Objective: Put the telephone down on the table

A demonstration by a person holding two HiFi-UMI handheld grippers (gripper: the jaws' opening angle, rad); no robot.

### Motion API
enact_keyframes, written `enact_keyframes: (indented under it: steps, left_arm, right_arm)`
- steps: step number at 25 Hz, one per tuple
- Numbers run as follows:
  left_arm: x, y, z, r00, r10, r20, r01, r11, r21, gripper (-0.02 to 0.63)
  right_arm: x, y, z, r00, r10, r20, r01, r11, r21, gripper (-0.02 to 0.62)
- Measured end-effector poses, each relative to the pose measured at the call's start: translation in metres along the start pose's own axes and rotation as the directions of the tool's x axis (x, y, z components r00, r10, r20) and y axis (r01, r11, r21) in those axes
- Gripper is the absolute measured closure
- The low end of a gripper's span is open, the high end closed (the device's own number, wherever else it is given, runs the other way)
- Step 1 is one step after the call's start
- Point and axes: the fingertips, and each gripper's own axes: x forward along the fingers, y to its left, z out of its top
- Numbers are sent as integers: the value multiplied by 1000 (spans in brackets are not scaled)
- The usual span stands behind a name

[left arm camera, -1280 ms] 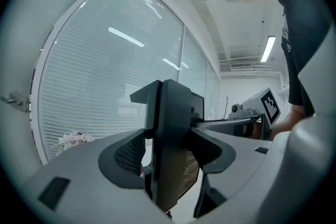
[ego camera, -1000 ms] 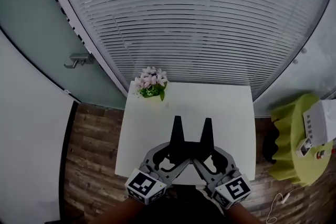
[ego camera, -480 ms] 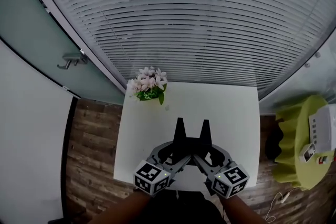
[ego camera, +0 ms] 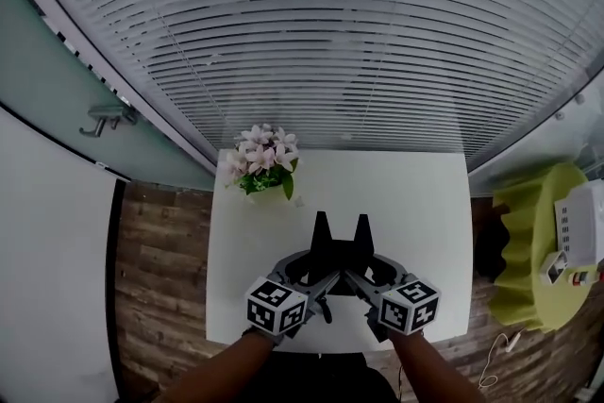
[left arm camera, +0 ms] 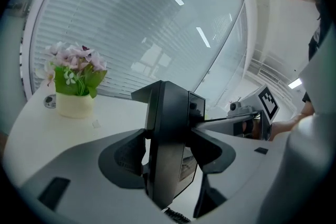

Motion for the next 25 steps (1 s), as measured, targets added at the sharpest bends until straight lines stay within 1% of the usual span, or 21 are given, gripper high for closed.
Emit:
enact_keyframes:
  steps: [5, 12, 18, 22, 25]
  left_arm:
    - [17, 22, -10, 1000, -5, -24, 4, 999, -46, 334]
    - [34, 51, -25, 998, 11, -64, -17, 994, -105, 334]
    - [52, 73, -31, 996, -2, -92, -13, 988, -157, 334]
    - [63, 85, -33, 996, -5, -91, -14, 979, -205, 334]
    - [68, 92, -36, 995, -8, -100, -15, 974, -227, 333]
  right_arm:
    - [22, -18, -8, 999, -11, -50, 14, 998, 54, 362]
    - [52, -37, -19, 991, -7, -134, 14, 998, 54, 362]
    - [73, -55, -22, 987, -16, -161, 31, 996, 89, 362]
    - [85, -67, -22, 985, -12, -175, 34, 992, 123, 362]
    - [92, -73, -24, 983, -10, -185, 38, 988, 148, 362]
